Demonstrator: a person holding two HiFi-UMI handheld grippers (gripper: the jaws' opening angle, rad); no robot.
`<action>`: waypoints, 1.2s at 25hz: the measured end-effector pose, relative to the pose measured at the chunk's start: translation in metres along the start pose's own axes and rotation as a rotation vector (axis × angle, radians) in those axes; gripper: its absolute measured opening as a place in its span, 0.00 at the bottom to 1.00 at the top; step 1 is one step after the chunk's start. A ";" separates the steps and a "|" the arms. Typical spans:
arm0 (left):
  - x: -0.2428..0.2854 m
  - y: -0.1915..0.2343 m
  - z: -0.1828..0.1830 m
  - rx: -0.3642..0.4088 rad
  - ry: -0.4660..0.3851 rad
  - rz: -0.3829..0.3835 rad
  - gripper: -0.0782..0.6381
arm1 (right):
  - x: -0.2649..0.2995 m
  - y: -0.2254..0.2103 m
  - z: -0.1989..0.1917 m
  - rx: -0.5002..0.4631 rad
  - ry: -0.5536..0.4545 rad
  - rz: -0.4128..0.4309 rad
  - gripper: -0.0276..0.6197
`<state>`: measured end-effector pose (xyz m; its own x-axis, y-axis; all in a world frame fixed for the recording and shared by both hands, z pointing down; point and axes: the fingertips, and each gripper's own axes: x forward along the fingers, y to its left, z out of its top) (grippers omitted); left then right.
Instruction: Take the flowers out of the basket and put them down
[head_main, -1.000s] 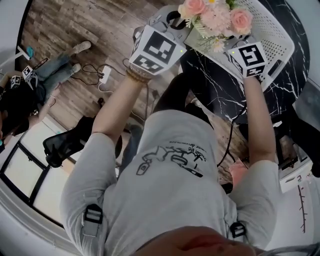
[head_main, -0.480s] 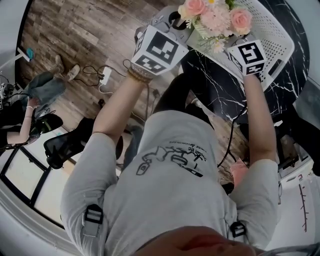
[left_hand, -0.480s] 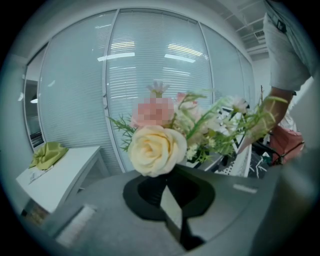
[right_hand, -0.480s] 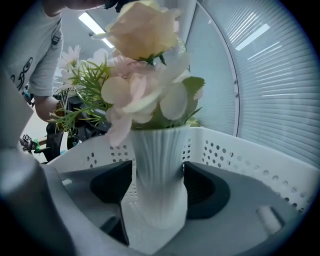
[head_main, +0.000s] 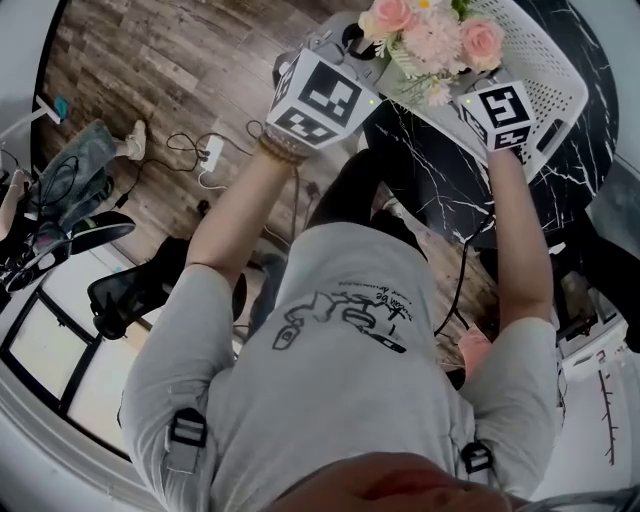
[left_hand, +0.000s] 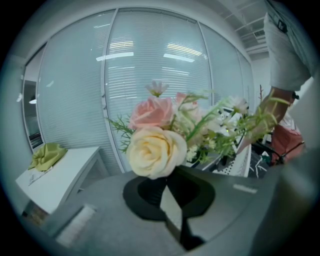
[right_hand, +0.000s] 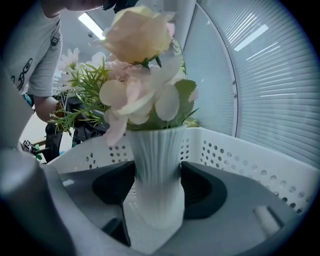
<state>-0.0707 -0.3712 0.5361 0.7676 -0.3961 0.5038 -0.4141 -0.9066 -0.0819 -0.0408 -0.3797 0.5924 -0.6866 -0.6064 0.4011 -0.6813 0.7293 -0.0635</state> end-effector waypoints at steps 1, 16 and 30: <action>0.000 0.000 0.000 0.001 0.000 0.000 0.11 | 0.000 0.000 0.000 0.001 0.001 0.002 0.50; -0.014 -0.004 0.029 0.030 -0.029 -0.001 0.11 | -0.020 0.003 0.027 0.000 -0.026 -0.002 0.50; -0.053 -0.018 0.108 0.089 -0.104 -0.001 0.11 | -0.070 0.010 0.096 0.009 -0.040 -0.017 0.49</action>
<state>-0.0512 -0.3501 0.4186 0.8165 -0.4043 0.4121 -0.3723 -0.9143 -0.1595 -0.0242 -0.3607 0.4760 -0.6846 -0.6310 0.3650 -0.6948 0.7163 -0.0650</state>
